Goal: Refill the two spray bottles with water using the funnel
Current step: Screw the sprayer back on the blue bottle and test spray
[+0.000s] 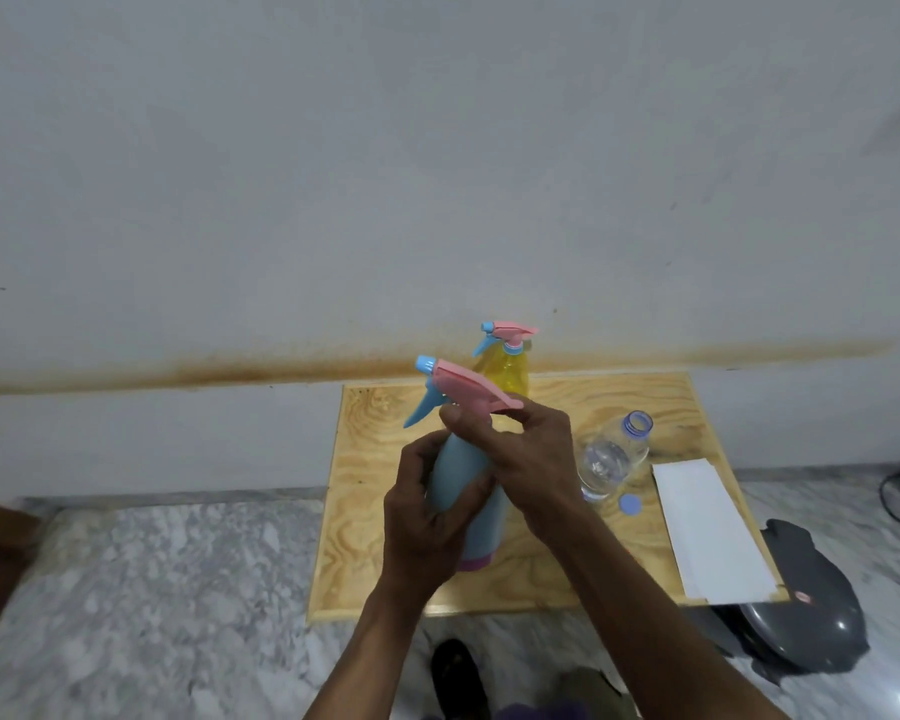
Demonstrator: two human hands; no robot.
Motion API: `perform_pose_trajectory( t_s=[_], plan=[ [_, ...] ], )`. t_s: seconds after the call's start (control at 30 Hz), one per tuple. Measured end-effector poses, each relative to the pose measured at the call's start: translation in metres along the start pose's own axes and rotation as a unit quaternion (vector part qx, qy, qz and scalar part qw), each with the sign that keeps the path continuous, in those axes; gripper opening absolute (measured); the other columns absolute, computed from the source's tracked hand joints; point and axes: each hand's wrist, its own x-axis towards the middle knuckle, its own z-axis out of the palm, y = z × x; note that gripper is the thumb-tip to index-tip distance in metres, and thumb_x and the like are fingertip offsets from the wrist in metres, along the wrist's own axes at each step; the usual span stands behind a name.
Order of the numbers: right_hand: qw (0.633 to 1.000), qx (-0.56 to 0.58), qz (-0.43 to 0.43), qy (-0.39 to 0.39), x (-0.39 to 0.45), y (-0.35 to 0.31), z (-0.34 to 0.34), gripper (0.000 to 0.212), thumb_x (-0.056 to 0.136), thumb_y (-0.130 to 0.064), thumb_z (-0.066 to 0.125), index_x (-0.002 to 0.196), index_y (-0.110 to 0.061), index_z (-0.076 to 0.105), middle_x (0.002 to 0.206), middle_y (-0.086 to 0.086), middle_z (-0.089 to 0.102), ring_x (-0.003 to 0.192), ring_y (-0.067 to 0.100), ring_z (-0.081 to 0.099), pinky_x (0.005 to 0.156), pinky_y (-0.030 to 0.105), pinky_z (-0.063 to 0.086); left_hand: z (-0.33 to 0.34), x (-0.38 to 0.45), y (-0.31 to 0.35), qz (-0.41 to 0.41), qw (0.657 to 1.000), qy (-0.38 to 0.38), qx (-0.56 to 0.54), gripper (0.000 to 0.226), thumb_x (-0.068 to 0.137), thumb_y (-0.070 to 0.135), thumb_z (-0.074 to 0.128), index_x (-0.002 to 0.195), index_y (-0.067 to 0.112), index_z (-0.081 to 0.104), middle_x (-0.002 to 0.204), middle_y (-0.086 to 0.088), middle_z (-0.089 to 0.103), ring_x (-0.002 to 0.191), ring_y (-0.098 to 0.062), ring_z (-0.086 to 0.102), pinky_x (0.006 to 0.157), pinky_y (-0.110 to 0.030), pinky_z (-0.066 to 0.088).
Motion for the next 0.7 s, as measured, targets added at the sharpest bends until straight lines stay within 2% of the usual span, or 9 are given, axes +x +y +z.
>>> perform_pose_trajectory(
  t_s=[0.13,0.17,0.23,0.3,0.37,0.43,0.5,0.6,0.7],
  plan=[
    [0.992,-0.026,-0.035,-0.118,-0.001,-0.011,-0.014,0.027,0.085,-0.022,0.076,0.109,-0.01,0.071,0.096,0.007,0.072,0.083,0.007,0.064,0.073,0.021,0.05,0.002,-0.019,0.003,0.004,1.0,-0.026,0.004,0.048,0.077,0.045,0.074,0.119,0.028,0.055,0.111,0.017,0.067,0.099,-0.011,0.068,0.076,-0.025,0.055],
    [0.99,-0.045,-0.052,-0.127,-0.002,-0.012,-0.015,0.027,0.088,-0.024,0.072,0.108,-0.005,0.07,0.098,0.015,0.071,0.084,0.013,0.065,0.074,0.025,0.051,0.004,-0.024,0.005,0.002,1.0,-0.025,0.003,0.046,0.078,0.045,0.073,0.118,0.029,0.055,0.11,0.017,0.067,0.097,-0.01,0.069,0.075,-0.025,0.055],
    [0.988,-0.046,-0.069,-0.129,-0.008,-0.011,-0.016,0.032,0.091,-0.028,0.069,0.104,0.001,0.069,0.102,0.03,0.066,0.091,0.037,0.067,0.082,0.045,0.053,0.007,-0.036,0.008,-0.004,1.0,-0.018,0.001,0.043,0.079,0.045,0.07,0.116,0.031,0.053,0.11,0.017,0.068,0.096,-0.009,0.069,0.073,-0.025,0.055],
    [0.993,-0.014,-0.057,-0.102,-0.018,-0.009,-0.018,0.028,0.092,-0.028,0.068,0.099,-0.001,0.07,0.101,0.033,0.065,0.099,0.047,0.062,0.087,0.055,0.049,0.011,-0.05,0.01,-0.007,1.0,-0.017,0.009,0.042,0.081,0.047,0.067,0.119,0.033,0.052,0.114,0.018,0.067,0.099,-0.008,0.069,0.074,-0.027,0.056],
    [0.998,0.002,-0.034,-0.057,-0.029,-0.008,-0.024,0.017,0.094,-0.025,0.067,0.094,-0.009,0.074,0.095,0.02,0.073,0.098,0.033,0.068,0.086,0.042,0.054,0.017,-0.066,0.013,0.002,0.999,-0.02,0.025,0.046,0.085,0.048,0.064,0.126,0.033,0.051,0.122,0.023,0.062,0.107,-0.005,0.065,0.079,-0.021,0.054],
    [0.999,-0.015,-0.017,-0.027,-0.043,-0.006,-0.03,0.018,0.095,-0.028,0.065,0.09,-0.013,0.075,0.09,0.009,0.075,0.09,0.022,0.07,0.082,0.032,0.053,0.022,-0.086,0.015,-0.004,0.999,-0.018,0.036,0.05,0.086,0.051,0.061,0.132,0.034,0.049,0.129,0.029,0.057,0.114,0.0,0.061,0.085,-0.014,0.05],
    [0.999,-0.037,-0.002,-0.009,-0.059,-0.002,-0.036,0.023,0.095,-0.033,0.063,0.086,-0.014,0.072,0.086,0.005,0.073,0.083,0.018,0.068,0.079,0.033,0.052,0.026,-0.105,0.014,-0.028,0.999,-0.017,0.038,0.056,0.084,0.056,0.061,0.135,0.036,0.048,0.131,0.031,0.055,0.116,0.002,0.06,0.086,-0.013,0.049],
    [0.997,-0.072,0.008,0.008,-0.084,0.007,-0.042,0.033,0.095,-0.039,0.058,0.08,-0.011,0.066,0.071,0.006,0.063,0.068,0.013,0.058,0.068,0.036,0.048,0.031,-0.136,0.013,-0.06,0.997,-0.027,0.042,0.069,0.08,0.058,0.066,0.141,0.033,0.045,0.129,0.033,0.055,0.112,0.004,0.061,0.077,-0.011,0.052],
    [0.993,-0.116,0.03,0.015,-0.111,0.022,-0.048,0.036,0.096,-0.04,0.056,0.077,-0.009,0.062,0.064,-0.002,0.057,0.065,0.014,0.054,0.065,0.033,0.044,0.034,-0.172,0.008,-0.099,0.994,-0.038,0.031,0.065,0.082,0.056,0.065,0.14,0.034,0.045,0.128,0.032,0.056,0.112,0.003,0.061,0.081,-0.015,0.053]
  ],
)
